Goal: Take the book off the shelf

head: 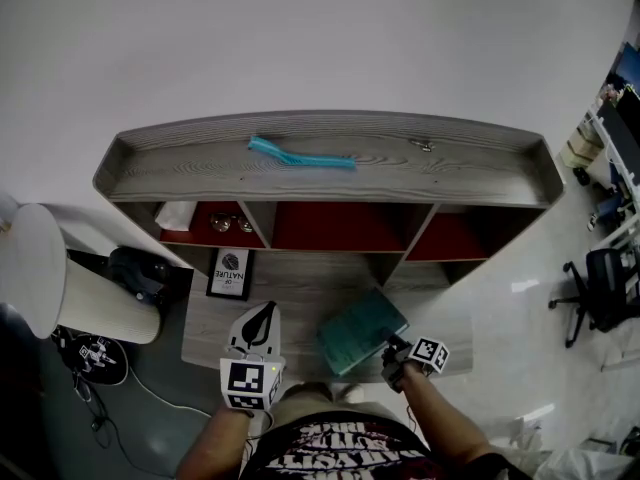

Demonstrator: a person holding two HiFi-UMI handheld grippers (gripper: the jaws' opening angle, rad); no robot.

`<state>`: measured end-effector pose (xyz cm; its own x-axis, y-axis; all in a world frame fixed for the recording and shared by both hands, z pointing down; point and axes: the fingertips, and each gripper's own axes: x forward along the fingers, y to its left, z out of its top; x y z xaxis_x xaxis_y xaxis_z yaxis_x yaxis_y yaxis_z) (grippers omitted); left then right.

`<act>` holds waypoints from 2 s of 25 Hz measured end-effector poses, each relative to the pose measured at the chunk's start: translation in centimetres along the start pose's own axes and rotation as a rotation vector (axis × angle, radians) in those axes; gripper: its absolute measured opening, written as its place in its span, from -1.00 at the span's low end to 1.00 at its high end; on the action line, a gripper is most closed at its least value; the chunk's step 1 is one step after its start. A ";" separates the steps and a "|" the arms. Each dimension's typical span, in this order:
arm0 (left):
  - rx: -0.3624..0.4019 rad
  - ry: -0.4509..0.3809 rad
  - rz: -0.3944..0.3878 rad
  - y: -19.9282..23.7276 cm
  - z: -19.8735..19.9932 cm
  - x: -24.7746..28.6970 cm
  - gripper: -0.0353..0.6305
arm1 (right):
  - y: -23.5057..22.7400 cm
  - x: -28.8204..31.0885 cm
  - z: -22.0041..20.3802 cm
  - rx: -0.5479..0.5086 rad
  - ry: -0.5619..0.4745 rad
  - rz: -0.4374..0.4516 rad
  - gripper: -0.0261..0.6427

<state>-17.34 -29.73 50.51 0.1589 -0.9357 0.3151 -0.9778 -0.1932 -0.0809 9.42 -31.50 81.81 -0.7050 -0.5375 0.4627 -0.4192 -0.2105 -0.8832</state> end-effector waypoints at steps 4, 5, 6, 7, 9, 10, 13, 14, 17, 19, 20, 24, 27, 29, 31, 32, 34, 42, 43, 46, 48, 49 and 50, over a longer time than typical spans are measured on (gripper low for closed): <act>0.007 0.007 -0.006 0.0 -0.2 0.2 -0.88 | -2.6 0.4 0.7 0.061 -0.025 -0.051 -0.36; 0.008 0.010 -0.006 0.0 -0.2 0.2 -0.88 | -3.2 0.5 0.7 0.061 -0.022 -0.070 -0.35; 0.008 0.011 -0.005 0.0 -0.3 0.1 -0.88 | -3.7 0.6 0.6 0.058 -0.015 -0.096 -0.34; 0.007 0.012 -0.005 0.1 -0.4 0.1 -0.88 | -4.2 0.6 0.5 0.050 -0.006 -0.125 -0.33; 0.004 0.011 -0.004 0.1 -0.5 0.1 -0.88 | -4.6 0.4 0.3 0.018 0.006 -0.179 -0.26; 0.002 0.012 -0.003 0.1 -0.5 0.0 -0.88 | -4.8 0.2 0.3 -0.002 0.009 -0.203 -0.23; -0.003 0.016 -0.004 0.1 -0.7 0.1 -0.88 | -5.8 -0.4 0.5 -0.065 0.014 -0.284 -0.15; -0.004 0.016 -0.005 0.1 -0.6 0.1 -0.88 | -6.3 -0.7 0.6 -0.086 0.015 -0.311 -0.12; -0.006 0.010 -0.007 -0.1 -0.6 0.2 -0.88 | -7.2 -1.6 1.1 -0.144 0.023 -0.366 -0.08; -0.009 0.009 -0.007 -0.1 -0.6 0.2 -0.88 | -7.1 -2.1 1.3 -0.202 0.038 -0.385 -0.04; -0.011 0.010 -0.006 -0.2 -0.6 0.2 -0.88 | -6.8 -2.4 1.4 -0.244 0.045 -0.386 -0.03; -0.013 0.003 -0.006 -0.4 -0.5 0.1 -0.88 | -3.3 -3.4 1.1 -0.460 0.074 -0.334 -0.06; -0.017 -0.005 -0.005 -0.7 -0.4 0.0 -0.88 | -0.3 -4.4 0.4 -0.612 0.082 -0.297 -0.16; -0.022 -0.014 -0.005 -1.1 -0.1 -0.1 -0.88 | 1.4 -5.2 0.5 -0.723 0.064 -0.281 -0.25; -0.032 -0.027 -0.006 -1.4 0.3 -0.3 -0.88 | 3.7 -6.0 0.7 -0.837 0.030 -0.255 -0.38; -0.038 -0.036 -0.009 -1.5 0.6 -0.4 -0.88 | 5.1 -6.4 0.8 -0.891 0.008 -0.238 -0.44; -0.053 -0.054 -0.015 -1.9 1.0 -0.5 -0.88 | 7.9 -7.1 1.0 -0.986 -0.033 -0.200 -0.52; -0.097 -0.100 -0.019 -2.9 2.0 -1.5 -0.88 | 18.1 -10.2 1.4 -1.208 -0.200 -0.074 -0.91; -0.095 -0.107 -0.017 -2.9 2.1 -1.6 -0.88 | 19.1 -10.5 1.5 -1.224 -0.212 -0.063 -0.91; -0.085 -0.126 -0.007 -3.1 2.6 -2.2 -0.88 | 21.5 -11.5 1.4 -1.263 -0.233 -0.029 -0.91; -0.073 -0.136 0.000 -3.3 2.8 -2.6 -0.88 | 23.3 -12.2 1.2 -1.292 -0.245 0.003 -0.91; -0.068 -0.141 0.003 -3.4 2.9 -2.9 -0.88 | 24.2 -12.6 1.1 -1.305 -0.250 0.022 -0.91; -0.064 -0.144 0.005 -3.5 3.1 -3.1 -0.88 | 25.0 -12.9 1.0 -1.317 -0.253 0.040 -0.91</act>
<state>-14.03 -27.08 46.91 0.1678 -0.9701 0.1752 -0.9845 -0.1740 -0.0203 8.63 -30.69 53.69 -0.6653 -0.6901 0.2848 -0.7364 0.6694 -0.0980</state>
